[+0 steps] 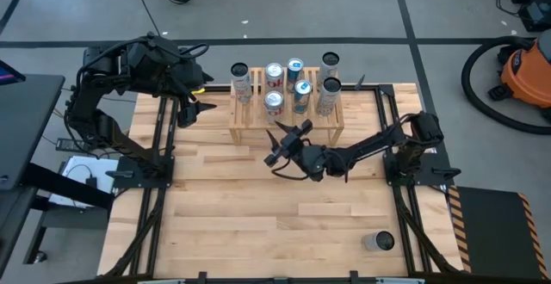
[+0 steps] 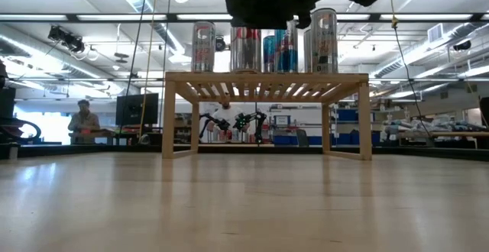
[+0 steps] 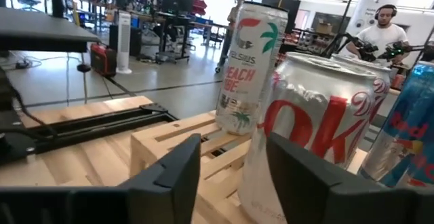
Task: Place canned beverage on shelf
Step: Put the silver soda can on the shelf aligned with the other silver soda can
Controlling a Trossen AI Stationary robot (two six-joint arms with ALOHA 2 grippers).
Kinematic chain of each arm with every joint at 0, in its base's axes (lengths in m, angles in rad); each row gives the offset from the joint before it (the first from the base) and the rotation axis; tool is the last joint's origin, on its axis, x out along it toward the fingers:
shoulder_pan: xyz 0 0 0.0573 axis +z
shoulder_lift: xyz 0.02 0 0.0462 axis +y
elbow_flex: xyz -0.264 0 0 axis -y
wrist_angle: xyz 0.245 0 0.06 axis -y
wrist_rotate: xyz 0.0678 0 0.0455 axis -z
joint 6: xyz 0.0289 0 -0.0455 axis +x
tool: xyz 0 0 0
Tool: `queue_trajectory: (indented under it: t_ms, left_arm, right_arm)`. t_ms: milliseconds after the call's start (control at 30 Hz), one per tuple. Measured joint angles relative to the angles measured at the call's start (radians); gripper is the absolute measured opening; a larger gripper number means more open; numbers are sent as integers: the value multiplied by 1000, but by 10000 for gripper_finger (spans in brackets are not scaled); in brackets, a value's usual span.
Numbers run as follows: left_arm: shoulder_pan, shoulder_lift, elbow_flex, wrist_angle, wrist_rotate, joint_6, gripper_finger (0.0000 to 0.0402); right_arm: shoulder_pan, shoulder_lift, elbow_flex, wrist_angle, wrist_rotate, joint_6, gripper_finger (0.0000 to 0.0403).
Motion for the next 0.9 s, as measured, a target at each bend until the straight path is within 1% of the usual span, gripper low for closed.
queue_trajectory:
  t_ms: [133, 267, 833, 900]
  left_arm:
    - [0, 0, 0, 0, 0, 0, 346]
    - [0, 0, 0, 0, 0, -7, 346]
    - [0, 0, 0, 0, 0, -19, 346]
    - [0, 0, 0, 0, 0, -19, 346]
  right_arm:
    - [-19, 0, 0, -10, -9, 8, 153]
    - [-44, 0, 0, -10, -33, 45, 142]
    - [-116, 0, 0, -59, -57, 68, 142]
    - [-120, 0, 0, -66, -83, 68, 142]
